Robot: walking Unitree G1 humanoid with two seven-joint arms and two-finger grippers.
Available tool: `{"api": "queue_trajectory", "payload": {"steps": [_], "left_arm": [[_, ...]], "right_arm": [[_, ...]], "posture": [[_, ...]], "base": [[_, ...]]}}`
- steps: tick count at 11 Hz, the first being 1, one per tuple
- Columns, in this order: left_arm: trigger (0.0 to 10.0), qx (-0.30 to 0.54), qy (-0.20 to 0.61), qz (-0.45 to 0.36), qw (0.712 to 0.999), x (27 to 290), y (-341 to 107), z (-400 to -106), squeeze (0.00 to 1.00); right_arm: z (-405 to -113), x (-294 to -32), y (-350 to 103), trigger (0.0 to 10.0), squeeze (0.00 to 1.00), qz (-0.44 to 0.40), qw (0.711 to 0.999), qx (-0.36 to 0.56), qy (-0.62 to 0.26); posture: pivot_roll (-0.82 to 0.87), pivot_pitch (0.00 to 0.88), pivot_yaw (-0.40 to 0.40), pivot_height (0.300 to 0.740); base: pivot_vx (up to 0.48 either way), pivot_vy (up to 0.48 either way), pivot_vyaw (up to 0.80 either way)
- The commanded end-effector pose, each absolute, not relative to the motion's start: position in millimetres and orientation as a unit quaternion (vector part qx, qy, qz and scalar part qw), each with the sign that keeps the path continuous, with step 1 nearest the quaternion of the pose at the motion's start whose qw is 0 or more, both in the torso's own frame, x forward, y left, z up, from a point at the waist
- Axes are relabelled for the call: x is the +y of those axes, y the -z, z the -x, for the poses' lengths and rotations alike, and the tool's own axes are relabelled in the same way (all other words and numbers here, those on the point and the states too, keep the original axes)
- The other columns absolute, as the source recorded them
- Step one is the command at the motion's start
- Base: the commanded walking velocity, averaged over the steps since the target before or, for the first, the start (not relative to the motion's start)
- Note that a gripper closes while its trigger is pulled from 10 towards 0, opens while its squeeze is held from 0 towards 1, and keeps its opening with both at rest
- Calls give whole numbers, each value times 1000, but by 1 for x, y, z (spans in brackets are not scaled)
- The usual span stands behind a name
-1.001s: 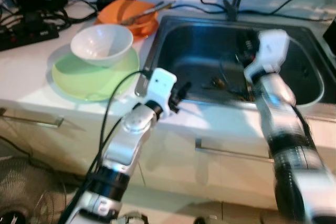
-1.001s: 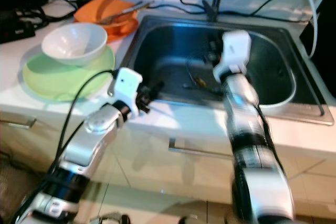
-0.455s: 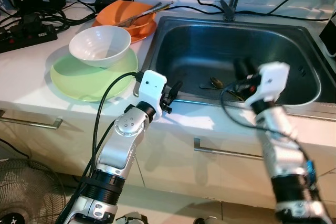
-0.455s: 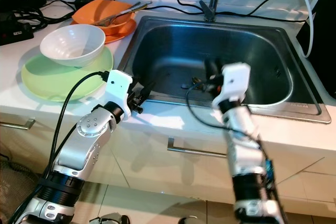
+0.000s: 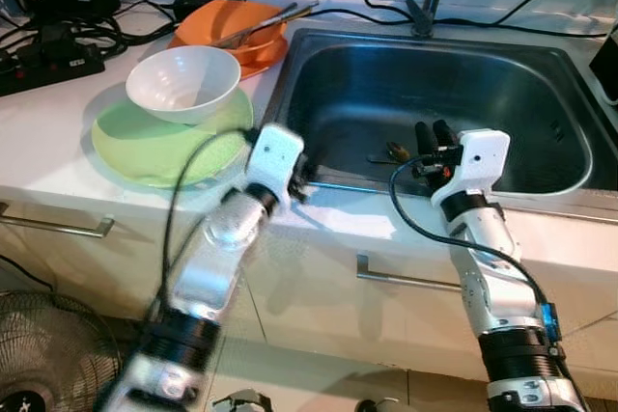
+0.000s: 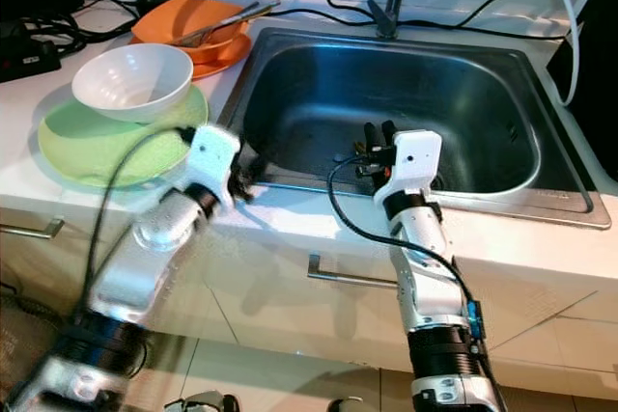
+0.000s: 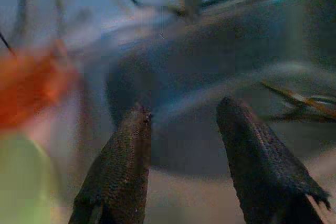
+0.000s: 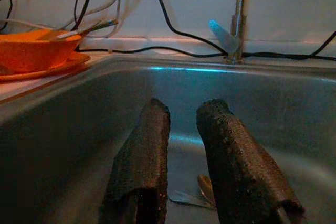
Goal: Kitchen organization
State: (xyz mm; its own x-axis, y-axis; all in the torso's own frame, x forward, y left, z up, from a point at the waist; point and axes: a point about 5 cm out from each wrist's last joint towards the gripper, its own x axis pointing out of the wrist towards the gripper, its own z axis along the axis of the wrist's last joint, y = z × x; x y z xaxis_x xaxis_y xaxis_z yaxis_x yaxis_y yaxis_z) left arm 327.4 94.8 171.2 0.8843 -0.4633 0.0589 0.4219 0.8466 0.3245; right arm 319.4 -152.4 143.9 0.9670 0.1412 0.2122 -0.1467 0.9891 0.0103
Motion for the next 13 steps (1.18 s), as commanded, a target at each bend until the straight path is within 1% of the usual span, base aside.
{"api": "queue_trajectory", "payload": {"steps": [1, 2, 3, 5, 6, 7, 8, 9, 10, 13], "left_arm": [[10000, -120, 229, -182, 949, 94, -199, -329, 0], [10000, -141, 215, -210, 943, 104, -219, -335, 0], [10000, -152, 194, -252, 936, 121, -238, -342, 0], [10000, -137, 175, -276, 935, 143, -251, -351, 0], [10000, -113, 158, -303, 933, 161, -250, -355, 580], [10000, -76, 154, -311, 935, 178, -248, -356, 1000], [10000, -40, 172, -327, 928, 184, -243, -354, 1000], [10000, -26, 179, -334, 925, 187, -241, -353, 0], [10000, -6, 183, -366, 912, 193, -240, -348, 0], [10000, 40, 184, -391, 901, 204, -238, -345, 0]], "right_arm": [[-320, -149, -138, 10000, 0, -18, 993, -90, -73], [-320, -148, -139, 10000, 0, -19, 993, -89, -73], [-321, -147, -138, 10000, 0, -20, 993, -88, -72], [-321, -148, -137, 10000, 0, -22, 994, -86, -65], [-321, -146, -136, 10000, 0, -23, 994, -84, -66], [-321, -146, -135, 10000, 0, -24, 994, -83, -65], [-321, -147, -135, 10000, 0, -24, 994, -81, -65], [-321, -147, -134, 10000, 0, -24, 994, -80, -65], [-322, -146, -133, 10000, 0, -23, 994, -78, -67], [-322, -145, -133, 10000, 0, -22, 994, -76, -72]], "posture": [[34, 67, 20, 740], [38, 69, 23, 740], [44, 72, 26, 740], [50, 74, 28, 740], [51, 75, 31, 740], [56, 78, 31, 740], [59, 78, 31, 740], [61, 79, 30, 740], [66, 80, 27, 740], [63, 79, 25, 740]], "base": [[0, 0, 0], [0, 0, 0], [0, 0, 0], [0, 0, 0], [0, 0, 0], [0, 0, 0], [0, 0, 0], [0, 0, 0], [0, 0, 0], [0, 0, 0]]}}
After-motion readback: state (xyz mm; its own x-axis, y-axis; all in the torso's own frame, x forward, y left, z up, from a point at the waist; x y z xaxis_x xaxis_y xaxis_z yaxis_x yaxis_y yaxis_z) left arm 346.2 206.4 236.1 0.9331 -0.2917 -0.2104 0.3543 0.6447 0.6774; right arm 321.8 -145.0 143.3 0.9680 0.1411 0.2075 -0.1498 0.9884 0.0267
